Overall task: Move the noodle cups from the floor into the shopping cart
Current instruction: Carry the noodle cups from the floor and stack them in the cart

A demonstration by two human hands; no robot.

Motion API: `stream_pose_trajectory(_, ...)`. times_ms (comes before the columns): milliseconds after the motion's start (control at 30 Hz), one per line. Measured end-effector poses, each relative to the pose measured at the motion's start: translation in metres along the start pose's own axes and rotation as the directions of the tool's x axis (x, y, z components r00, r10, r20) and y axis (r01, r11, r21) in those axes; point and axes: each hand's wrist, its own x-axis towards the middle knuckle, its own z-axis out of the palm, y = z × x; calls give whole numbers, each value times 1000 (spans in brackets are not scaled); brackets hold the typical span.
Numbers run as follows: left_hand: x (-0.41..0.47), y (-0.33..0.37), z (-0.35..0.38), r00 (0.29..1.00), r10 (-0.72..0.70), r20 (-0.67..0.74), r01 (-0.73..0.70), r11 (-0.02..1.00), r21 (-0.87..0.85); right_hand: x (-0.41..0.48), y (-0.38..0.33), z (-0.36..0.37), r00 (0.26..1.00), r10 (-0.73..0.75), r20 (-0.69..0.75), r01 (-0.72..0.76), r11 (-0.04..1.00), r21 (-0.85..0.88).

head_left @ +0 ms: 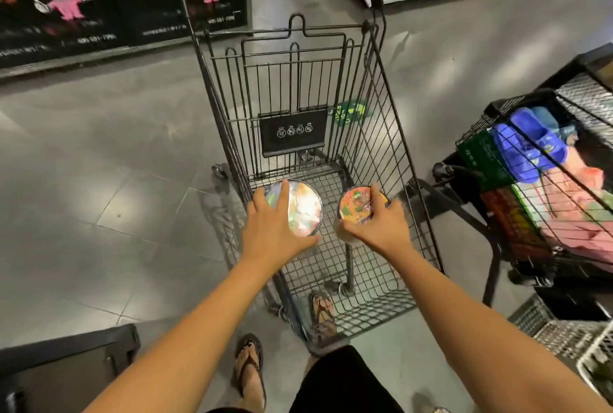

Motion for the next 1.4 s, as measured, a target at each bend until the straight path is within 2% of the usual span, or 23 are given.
stream_pose_trajectory(133,42,32,32,998,-60,21,60,998,22,59,13,-7,999,-9,44,9,1000,7)
stream_pose_trajectory(300,105,56,95,971,-232,56,233,972,-7,147,40,0,992,-28,122,29,1000,-8)
stream_pose_trajectory(467,166,54,162,918,-385,92,386,922,13,229,67,29,980,-47,195,60,996,-64)
stream_pose_trajectory(667,212,40,233,882,-464,80,465,885,12,300,93,83,973,-72,218,104,985,-139)
stream_pose_trajectory(867,243,22,283,858,-508,72,508,861,24,345,116,132,975,-101,196,126,985,-119)
stream_pose_trajectory(1067,257,6,299,828,-560,4,560,828,-6,362,134,157,983,-98,158,95,995,29)
stream_pose_trajectory(1400,265,4,290,844,-536,34,529,840,118,361,127,151,975,-116,190,123,992,-24)
